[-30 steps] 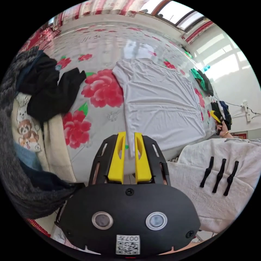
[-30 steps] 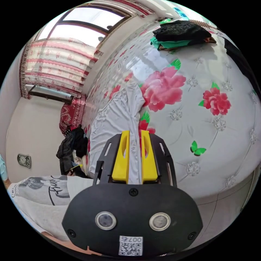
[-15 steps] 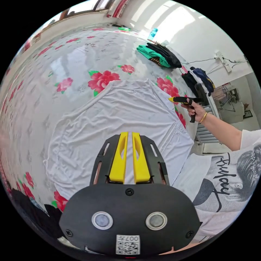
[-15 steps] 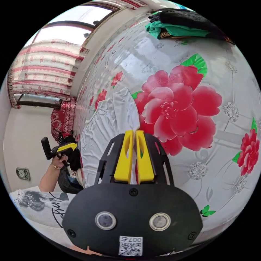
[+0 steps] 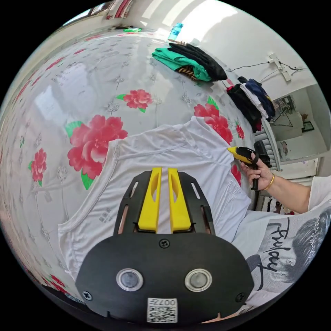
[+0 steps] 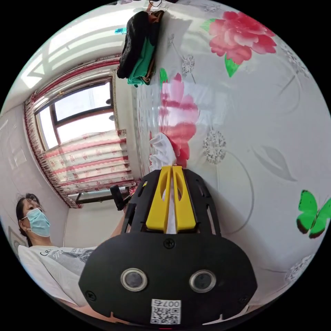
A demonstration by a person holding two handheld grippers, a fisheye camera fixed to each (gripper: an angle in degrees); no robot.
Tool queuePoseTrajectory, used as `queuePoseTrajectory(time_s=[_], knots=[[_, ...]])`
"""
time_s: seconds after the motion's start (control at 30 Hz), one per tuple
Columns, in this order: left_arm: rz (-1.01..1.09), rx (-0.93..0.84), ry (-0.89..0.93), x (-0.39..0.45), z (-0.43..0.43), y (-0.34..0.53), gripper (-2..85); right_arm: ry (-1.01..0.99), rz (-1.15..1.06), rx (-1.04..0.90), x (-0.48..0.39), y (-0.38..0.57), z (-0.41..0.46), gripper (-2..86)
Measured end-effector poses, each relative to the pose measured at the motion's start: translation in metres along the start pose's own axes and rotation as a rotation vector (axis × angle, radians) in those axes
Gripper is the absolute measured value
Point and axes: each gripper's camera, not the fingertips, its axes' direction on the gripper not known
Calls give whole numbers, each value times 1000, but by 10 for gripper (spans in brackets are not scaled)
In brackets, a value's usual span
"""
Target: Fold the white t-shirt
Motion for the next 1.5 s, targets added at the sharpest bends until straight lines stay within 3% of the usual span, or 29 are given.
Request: queuePoseTrajectory(time_s=[0.2, 0.43, 0.6, 0.73, 0.87, 1.03, 1.23, 1.5], knots=[[214, -21, 70, 17, 8, -95, 88, 152, -148, -115, -22, 0, 12, 2], [184, -248, 174, 16, 74, -165, 95, 182, -188, -115, -30, 18, 20, -1], [62, -334, 264, 2, 93, -189, 6, 200, -219, -124, -36, 29, 22, -2], [127, -255, 303, -2, 76, -193, -7, 253, -308, -130, -57, 45, 26, -2], [165, -124, 406, -21, 37, -182, -9, 365, -483, -169, -90, 70, 38, -2], [193, 11, 404, -51, -7, -139, -10, 657, -955, -245, -159, 140, 79, -2], [155, 48, 354, -80, -26, -60, -9, 747, -1345, -431, -189, 229, 142, -1], [-82, 7, 244, -112, -11, 27, 45, 764, -1398, -826, -156, 296, 228, 15]])
